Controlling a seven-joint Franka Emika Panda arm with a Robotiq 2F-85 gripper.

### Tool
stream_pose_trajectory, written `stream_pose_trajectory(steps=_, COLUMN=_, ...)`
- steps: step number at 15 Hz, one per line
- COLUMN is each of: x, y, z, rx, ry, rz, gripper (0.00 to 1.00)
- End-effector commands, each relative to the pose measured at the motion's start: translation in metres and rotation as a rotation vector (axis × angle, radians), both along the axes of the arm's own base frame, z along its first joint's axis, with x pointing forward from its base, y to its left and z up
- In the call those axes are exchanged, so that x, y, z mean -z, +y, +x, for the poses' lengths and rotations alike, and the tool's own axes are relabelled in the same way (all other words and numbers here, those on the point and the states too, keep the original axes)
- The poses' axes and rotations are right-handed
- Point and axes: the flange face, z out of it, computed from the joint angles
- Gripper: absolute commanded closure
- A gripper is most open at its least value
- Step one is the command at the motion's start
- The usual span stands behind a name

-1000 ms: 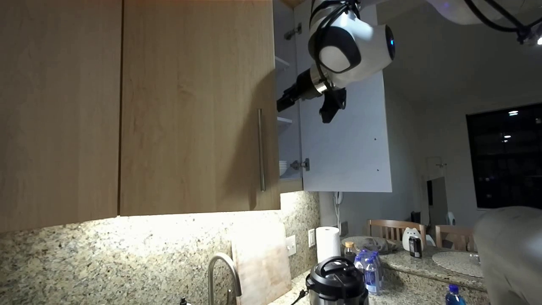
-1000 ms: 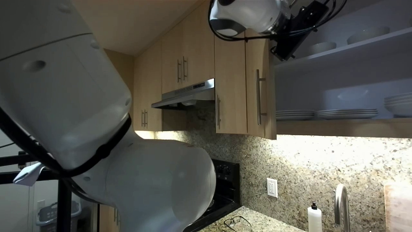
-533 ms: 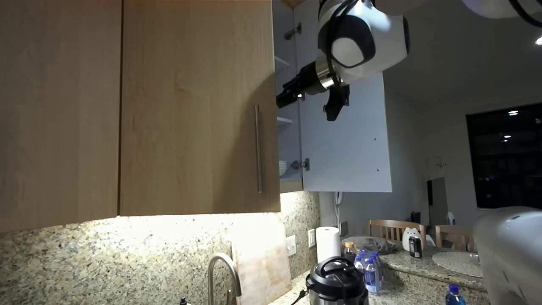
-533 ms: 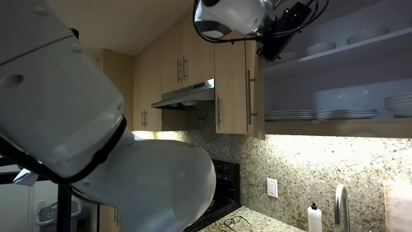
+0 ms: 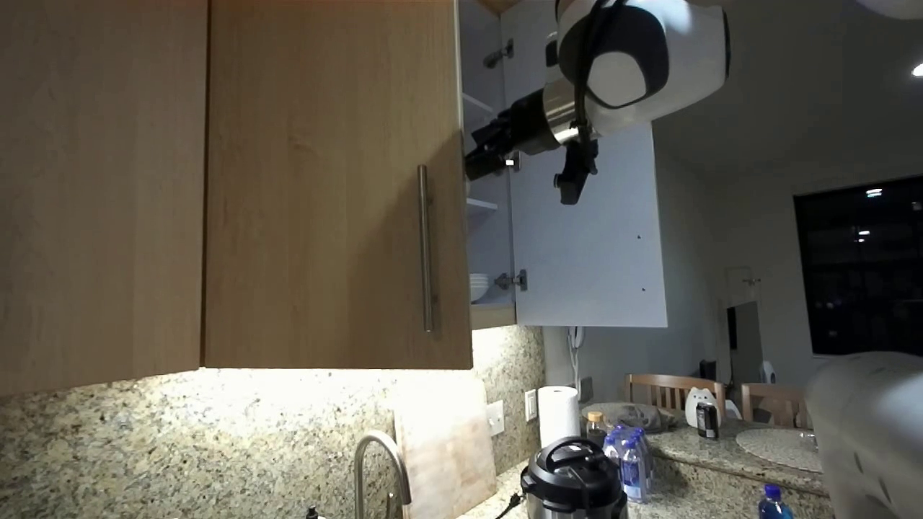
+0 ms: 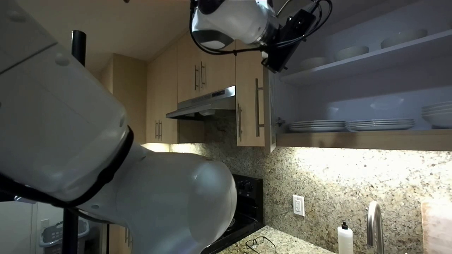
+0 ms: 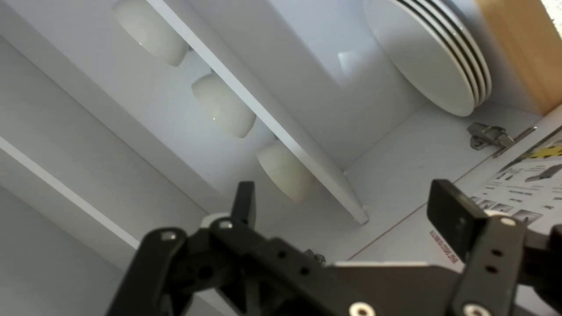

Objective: Open the left cabinet door

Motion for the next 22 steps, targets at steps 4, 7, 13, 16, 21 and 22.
stream_pose_trajectory(steps=4, x=0.004, y=0.045, z=-0.016, rx=-0.060, ry=-0.013, rz=-0.048, gripper=0.00)
stream_pose_trajectory(steps=7, x=0.003, y=0.062, z=-0.020, rx=-0.080, ry=-0.023, rz=-0.067, gripper=0.00)
stream_pose_trajectory(steps=13, x=0.002, y=0.084, z=-0.025, rx=-0.097, ry=-0.033, rz=-0.086, gripper=0.00)
stream_pose_trajectory(steps=16, x=0.002, y=0.093, z=-0.026, rx=-0.102, ry=-0.034, rz=-0.095, gripper=0.00)
stream_pose_trajectory(steps=21, x=0.003, y=0.117, z=-0.022, rx=-0.127, ry=-0.034, rz=-0.135, gripper=0.00)
stream_pose_trajectory(steps=22, x=0.002, y=0.123, z=-0.020, rx=-0.132, ry=-0.034, rz=-0.145, gripper=0.00)
